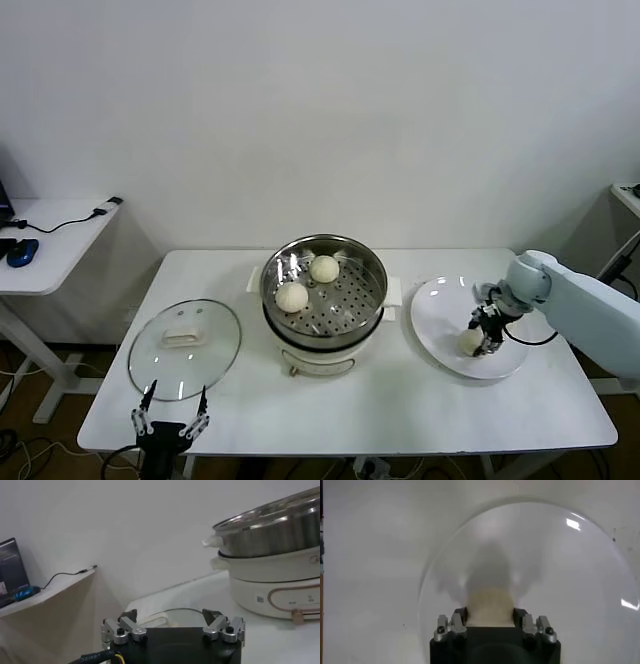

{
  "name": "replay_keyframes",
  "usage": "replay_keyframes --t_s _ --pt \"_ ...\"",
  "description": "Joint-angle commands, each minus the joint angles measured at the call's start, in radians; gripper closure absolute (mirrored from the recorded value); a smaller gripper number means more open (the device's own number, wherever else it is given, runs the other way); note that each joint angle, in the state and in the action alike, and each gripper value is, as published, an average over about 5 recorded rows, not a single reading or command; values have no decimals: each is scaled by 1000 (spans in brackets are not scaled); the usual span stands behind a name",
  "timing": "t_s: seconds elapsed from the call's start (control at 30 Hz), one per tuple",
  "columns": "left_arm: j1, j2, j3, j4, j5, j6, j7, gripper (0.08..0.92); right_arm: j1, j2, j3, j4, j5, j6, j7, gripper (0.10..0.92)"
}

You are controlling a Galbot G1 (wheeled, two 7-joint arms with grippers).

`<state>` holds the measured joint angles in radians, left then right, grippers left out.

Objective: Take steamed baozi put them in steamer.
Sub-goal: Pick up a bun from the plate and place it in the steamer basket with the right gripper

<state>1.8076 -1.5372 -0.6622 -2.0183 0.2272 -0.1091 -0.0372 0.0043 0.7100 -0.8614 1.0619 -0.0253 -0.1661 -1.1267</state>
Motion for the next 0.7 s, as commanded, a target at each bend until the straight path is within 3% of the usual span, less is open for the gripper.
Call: replay_keyframes --t_s 0.03,0.17,0.37,0.7 --pt "2 3 -1 -5 1 4 1 177 169 7 -107 24 9 137 -19 423" --pt "8 2 -1 -5 2 1 0 177 388 54 -244 62 -20 325 -57 423" --pt "17 0 -2 -9 2 0 0 177 622 182 -328 86 -203 655 -83 423" --pt "12 7 11 -2 11 8 1 177 743 450 -362 118 -201 778 -75 418"
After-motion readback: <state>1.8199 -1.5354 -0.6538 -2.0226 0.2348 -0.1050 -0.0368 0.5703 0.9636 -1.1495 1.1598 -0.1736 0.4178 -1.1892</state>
